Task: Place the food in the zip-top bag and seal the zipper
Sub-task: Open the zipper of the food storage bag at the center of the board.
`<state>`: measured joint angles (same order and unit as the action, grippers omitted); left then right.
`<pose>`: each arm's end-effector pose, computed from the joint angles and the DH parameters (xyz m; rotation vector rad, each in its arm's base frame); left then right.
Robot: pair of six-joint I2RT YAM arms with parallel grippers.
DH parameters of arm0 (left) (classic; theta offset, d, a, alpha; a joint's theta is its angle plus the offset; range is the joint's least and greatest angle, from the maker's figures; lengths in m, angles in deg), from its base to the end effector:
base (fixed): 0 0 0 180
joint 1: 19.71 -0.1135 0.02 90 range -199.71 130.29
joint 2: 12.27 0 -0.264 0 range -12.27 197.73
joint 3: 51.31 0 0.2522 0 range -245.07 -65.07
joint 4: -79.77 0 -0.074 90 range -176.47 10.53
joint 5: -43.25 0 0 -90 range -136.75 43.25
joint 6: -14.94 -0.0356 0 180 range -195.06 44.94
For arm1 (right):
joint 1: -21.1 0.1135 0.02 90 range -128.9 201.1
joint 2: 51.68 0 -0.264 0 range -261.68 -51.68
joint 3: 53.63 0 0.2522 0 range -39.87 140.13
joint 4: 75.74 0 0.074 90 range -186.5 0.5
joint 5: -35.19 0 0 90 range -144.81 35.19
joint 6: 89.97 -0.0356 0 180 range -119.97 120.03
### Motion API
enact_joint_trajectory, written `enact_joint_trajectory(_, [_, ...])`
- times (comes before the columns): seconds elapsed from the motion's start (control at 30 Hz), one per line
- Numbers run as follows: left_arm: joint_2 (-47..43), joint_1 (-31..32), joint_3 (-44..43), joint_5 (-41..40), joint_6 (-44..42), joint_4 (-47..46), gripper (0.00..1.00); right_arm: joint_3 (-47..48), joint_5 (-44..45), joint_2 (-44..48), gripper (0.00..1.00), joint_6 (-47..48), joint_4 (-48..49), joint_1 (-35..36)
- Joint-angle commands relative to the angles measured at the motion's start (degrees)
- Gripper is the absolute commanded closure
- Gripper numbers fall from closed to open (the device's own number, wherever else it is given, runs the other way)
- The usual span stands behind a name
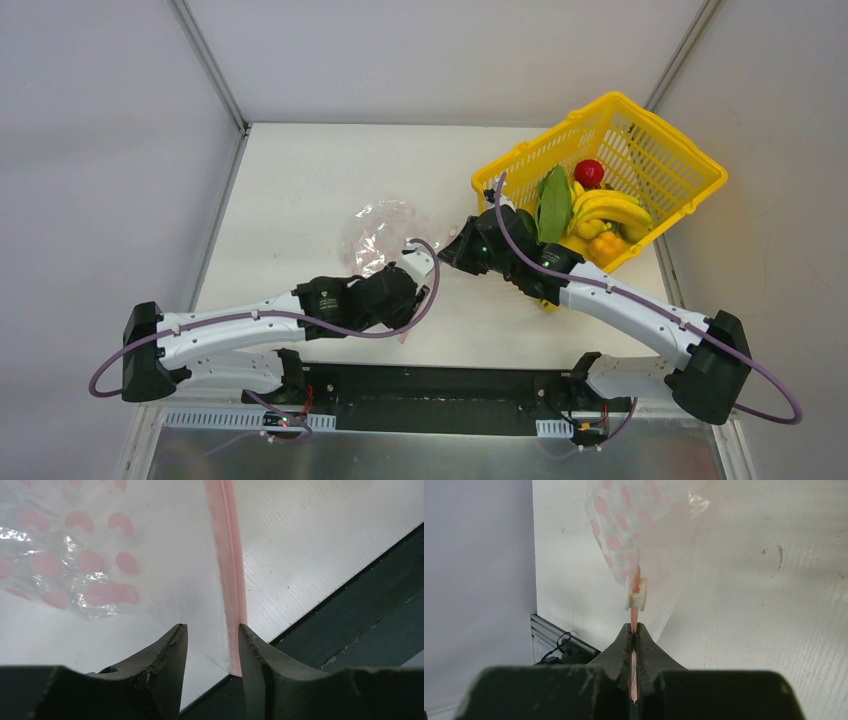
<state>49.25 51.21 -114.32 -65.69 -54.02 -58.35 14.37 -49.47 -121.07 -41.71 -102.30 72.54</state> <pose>0.0855 -0.2119 0.2823 0.7986 2.1325 -0.4914 0.1746 0.2137 0.3032 -0.1236 2.1803 0.8838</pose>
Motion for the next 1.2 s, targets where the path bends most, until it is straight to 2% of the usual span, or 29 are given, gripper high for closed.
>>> enact_joint_trajectory(0.0, [-1.4, 0.4, -0.3, -4.4, 0.3, 0.2, 0.59, 2.2, 0.4, 1.6, 1.0, 0.3, 0.1, 0.3])
enact_joint_trajectory(0.1, [-1.0, 0.4, -0.6, -4.3, 0.0, 0.0, 0.63, 2.1, -0.2, 1.8, 1.0, 0.3, 0.1, 0.3])
enact_joint_trajectory(0.17, [-0.5, 0.4, -0.8, -4.4, 0.2, 0.0, 0.62, 2.0, -0.3, 1.8, 1.0, 0.1, 0.2, 0.3])
enact_joint_trajectory(0.33, [-0.9, 0.5, -0.4, -0.3, -0.3, -3.2, 0.47, 2.1, 0.2, 1.2, 1.0, 0.1, 0.2, 0.2])
enact_joint_trajectory(0.47, [-2.0, 0.5, 1.4, 1.9, -0.2, -6.7, 0.42, 2.3, -0.3, 0.4, 1.0, 0.2, 0.1, 0.3])
enact_joint_trajectory(0.6, [-0.5, 0.5, 1.0, 1.7, -0.6, -5.1, 0.43, 2.4, -0.6, 0.5, 1.0, 0.2, 0.3, 0.2])
enact_joint_trajectory(0.8, [2.1, 0.5, -0.4, -1.8, -0.8, -1.0, 0.54, 2.5, -0.9, 0.9, 1.0, 0.3, 0.2, 0.3])
enact_joint_trajectory(1.03, [2.0, 0.5, -0.4, -0.5, -1.3, -1.9, 0.63, 2.3, -0.6, 0.9, 1.0, 0.6, -0.4, 0.3])
enact_joint_trajectory(1.17, [1.8, 0.5, -0.4, 1.2, -1.7, -2.8, 0.58, 2.2, -0.2, 0.6, 1.0, 0.9, -0.9, 0.3])
